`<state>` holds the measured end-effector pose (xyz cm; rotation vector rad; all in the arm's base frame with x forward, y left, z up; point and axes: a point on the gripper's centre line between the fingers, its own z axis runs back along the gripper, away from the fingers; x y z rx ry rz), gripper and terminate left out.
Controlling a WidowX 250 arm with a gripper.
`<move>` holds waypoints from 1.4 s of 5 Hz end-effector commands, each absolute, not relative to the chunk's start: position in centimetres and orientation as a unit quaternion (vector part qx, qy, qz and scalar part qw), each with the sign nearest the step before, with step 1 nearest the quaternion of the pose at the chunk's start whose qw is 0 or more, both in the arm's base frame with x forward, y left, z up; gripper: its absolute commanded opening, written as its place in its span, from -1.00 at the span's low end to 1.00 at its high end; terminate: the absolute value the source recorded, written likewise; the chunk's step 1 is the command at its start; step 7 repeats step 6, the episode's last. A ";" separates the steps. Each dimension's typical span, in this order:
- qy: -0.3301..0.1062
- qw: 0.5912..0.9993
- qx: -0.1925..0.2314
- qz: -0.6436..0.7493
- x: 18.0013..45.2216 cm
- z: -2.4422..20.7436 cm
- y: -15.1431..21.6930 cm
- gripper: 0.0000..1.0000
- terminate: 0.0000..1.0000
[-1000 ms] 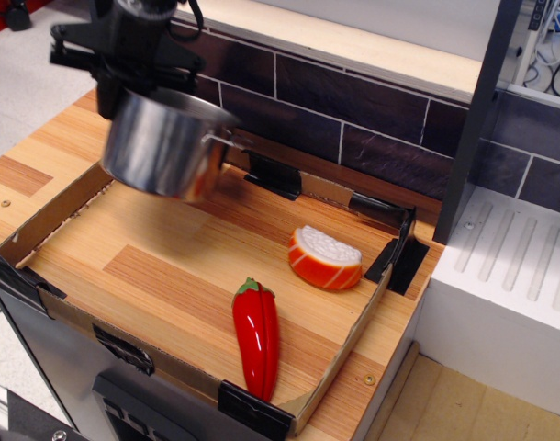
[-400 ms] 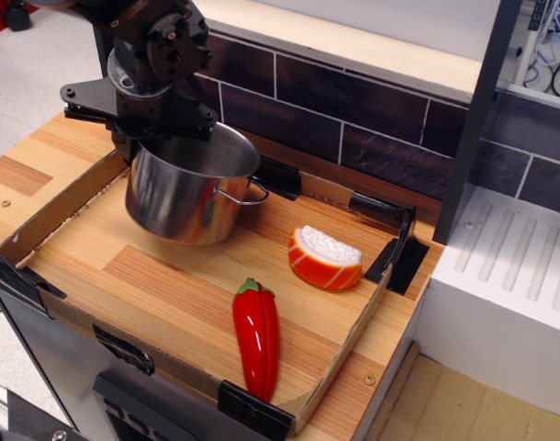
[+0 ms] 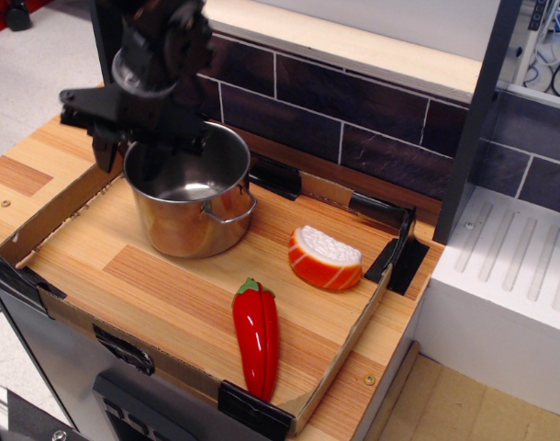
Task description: Upright metal pot
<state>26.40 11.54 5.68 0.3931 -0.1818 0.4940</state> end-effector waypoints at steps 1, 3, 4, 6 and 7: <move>-0.020 0.947 0.167 0.272 26.1 10.2 12.6 1.00 -1.00; -0.068 0.958 0.073 0.269 25.7 18.3 11.0 1.00 -1.00; -0.098 0.964 0.045 0.243 25.3 20.7 9.8 1.00 -1.00; -0.098 0.964 0.045 0.243 25.3 20.7 9.8 1.00 1.00; -0.098 0.964 0.045 0.243 25.3 20.7 9.8 1.00 1.00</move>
